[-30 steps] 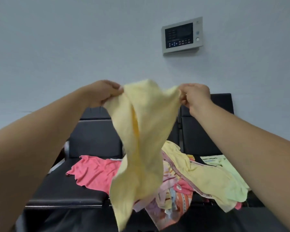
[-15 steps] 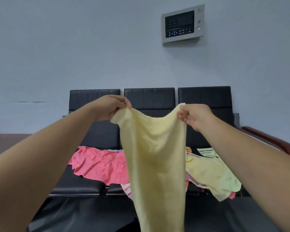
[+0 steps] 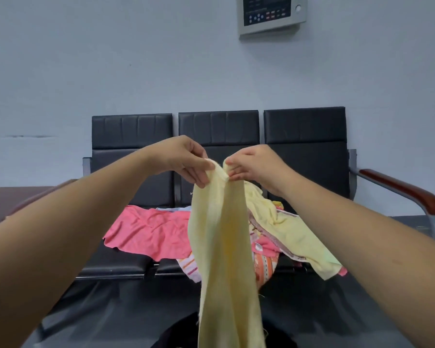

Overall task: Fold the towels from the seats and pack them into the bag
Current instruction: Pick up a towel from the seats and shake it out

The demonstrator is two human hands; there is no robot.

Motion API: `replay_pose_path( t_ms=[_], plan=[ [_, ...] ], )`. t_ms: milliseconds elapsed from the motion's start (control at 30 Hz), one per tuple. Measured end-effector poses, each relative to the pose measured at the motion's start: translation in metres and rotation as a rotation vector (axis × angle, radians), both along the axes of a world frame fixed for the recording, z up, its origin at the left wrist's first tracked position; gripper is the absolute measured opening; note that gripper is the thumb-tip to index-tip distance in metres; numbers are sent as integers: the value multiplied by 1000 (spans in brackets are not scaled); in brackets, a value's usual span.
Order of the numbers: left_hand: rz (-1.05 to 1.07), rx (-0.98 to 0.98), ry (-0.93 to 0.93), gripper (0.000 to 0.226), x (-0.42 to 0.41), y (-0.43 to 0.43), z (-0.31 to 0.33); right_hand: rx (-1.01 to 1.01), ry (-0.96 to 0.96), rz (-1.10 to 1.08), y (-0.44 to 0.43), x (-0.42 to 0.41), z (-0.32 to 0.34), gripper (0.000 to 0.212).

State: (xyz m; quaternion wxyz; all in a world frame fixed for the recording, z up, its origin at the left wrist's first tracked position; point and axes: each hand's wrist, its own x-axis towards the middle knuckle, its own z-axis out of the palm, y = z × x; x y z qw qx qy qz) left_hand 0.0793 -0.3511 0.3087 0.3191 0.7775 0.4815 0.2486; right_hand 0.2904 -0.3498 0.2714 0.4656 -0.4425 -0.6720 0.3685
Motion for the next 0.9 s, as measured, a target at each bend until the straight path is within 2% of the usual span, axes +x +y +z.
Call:
replay_pose_path(
  t_ms=[67,133,200,367,500,600,667,767,833,900],
  plan=[
    [12,-4,57,19,3,2,-2,6,-112,96,0,-7,-5,39],
    [14,-5,66,20,3,4,-4,72,-279,92,1,-12,-9,32],
    [13,-11,56,28,1,6,-6,124,-353,46,4,-13,-12,21],
    [43,-17,80,29,-13,11,-12,103,-197,41,5,-5,-19,22],
    [-13,-155,258,17,-30,15,-30,68,-22,26,7,1,-24,30],
    [8,-166,306,15,-44,17,-43,65,-12,-50,11,6,-28,36],
    [72,-102,295,21,-51,17,-47,56,-50,-120,16,11,-30,36],
    [192,127,337,29,-58,19,-46,1,-80,-158,22,20,-35,35],
    [245,269,328,31,-54,20,-43,-28,-26,-151,26,24,-37,30],
    [268,372,182,31,-47,20,-40,-65,119,-113,30,27,-33,19]
  ],
)
